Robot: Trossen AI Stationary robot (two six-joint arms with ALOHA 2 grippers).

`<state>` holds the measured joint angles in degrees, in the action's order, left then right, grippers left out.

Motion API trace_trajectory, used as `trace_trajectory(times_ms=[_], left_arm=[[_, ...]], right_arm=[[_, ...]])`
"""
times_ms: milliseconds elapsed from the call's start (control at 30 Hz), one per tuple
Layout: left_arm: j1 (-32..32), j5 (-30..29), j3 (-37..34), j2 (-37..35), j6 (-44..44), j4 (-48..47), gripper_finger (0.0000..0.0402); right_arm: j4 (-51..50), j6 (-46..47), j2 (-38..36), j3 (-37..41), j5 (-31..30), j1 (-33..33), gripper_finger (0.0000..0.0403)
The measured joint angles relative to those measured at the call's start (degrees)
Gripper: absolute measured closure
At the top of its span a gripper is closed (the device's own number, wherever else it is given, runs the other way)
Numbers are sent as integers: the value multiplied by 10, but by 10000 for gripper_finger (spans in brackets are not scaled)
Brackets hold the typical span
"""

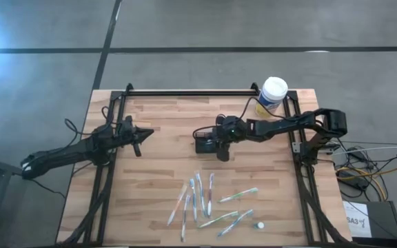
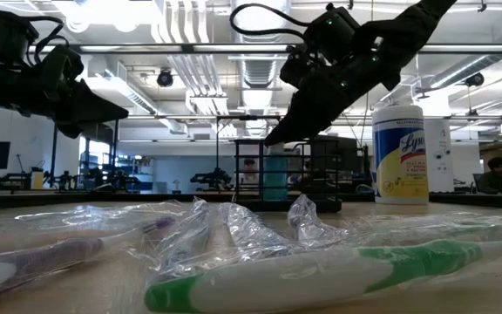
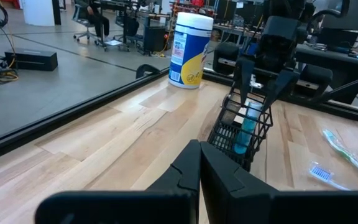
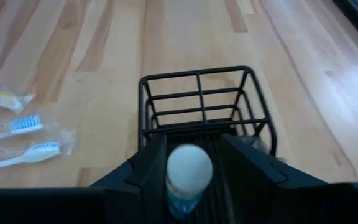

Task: Pick & Place toothbrushing station
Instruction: Put the top blue mouthwash into the black wire organizer, then put the blue mouthwash into the black wire organizer

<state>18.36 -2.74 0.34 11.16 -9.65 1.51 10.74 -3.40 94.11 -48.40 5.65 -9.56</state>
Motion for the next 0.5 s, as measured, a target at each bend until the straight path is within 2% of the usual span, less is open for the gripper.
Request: trace_trajectory(times_ms=[500], left_arm=[[0,0,0,0,0,0,394]], right_arm=[[-13,3,-51,1,2,0,258]])
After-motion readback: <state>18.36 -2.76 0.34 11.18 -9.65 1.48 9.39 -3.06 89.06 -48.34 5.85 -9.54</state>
